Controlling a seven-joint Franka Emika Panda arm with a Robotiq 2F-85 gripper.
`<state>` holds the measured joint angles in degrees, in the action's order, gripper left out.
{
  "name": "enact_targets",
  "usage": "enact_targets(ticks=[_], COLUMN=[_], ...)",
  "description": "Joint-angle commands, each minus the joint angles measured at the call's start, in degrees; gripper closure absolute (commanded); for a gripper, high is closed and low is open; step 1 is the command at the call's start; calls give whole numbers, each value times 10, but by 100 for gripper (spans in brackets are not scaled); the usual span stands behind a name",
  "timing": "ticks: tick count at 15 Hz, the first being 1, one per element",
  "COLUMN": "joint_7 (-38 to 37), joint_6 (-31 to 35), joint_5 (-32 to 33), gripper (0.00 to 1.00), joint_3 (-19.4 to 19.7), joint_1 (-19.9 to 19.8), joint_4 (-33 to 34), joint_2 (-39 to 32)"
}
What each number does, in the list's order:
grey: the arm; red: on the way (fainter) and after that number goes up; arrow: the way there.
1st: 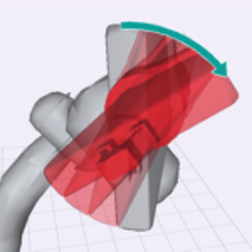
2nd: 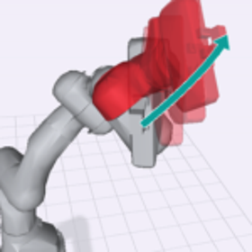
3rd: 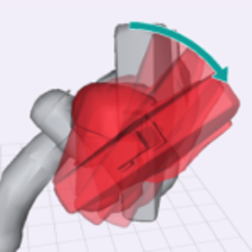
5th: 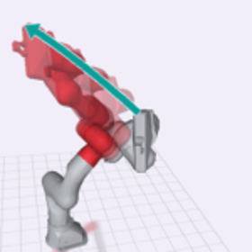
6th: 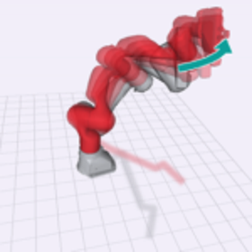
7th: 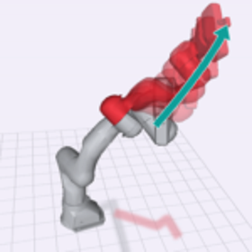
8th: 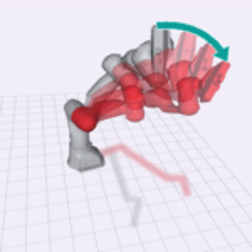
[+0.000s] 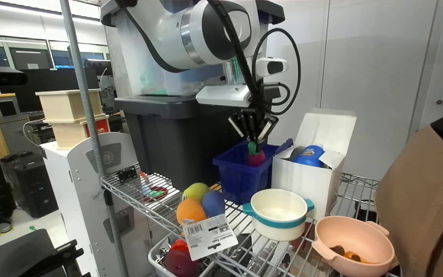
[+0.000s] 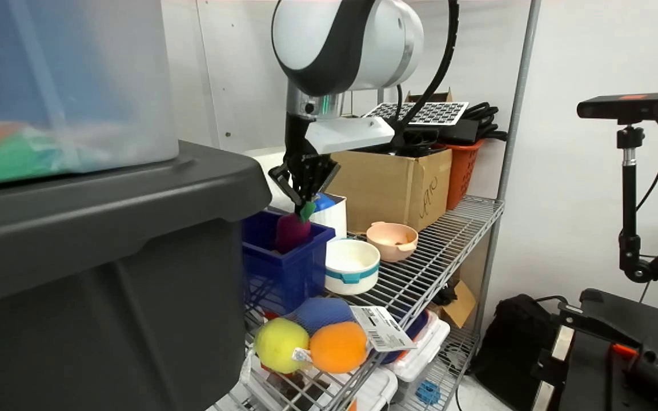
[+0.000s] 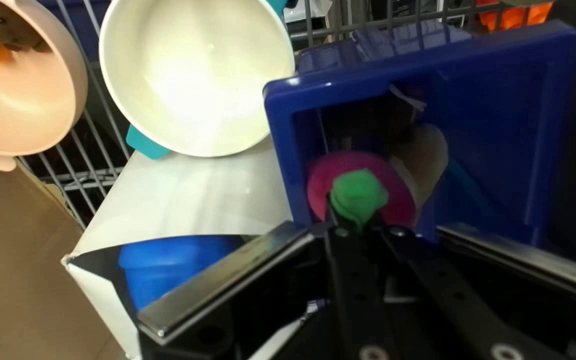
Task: Put the radish toy in the pink bowl
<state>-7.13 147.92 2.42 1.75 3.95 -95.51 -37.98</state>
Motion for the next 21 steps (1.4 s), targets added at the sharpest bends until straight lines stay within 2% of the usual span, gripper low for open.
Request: enact_targets(ticks=[1,10,21], joint_7=[31,81,118], joint_6=[-17,-20,-24], joint_5=[-30,-74,-94], gripper=[98,98,98], joint_3=[-22,-37,-19], joint_1=[-26,-62,-120], joint_4=[-30,-98,-103], joint_2=[54,150,153])
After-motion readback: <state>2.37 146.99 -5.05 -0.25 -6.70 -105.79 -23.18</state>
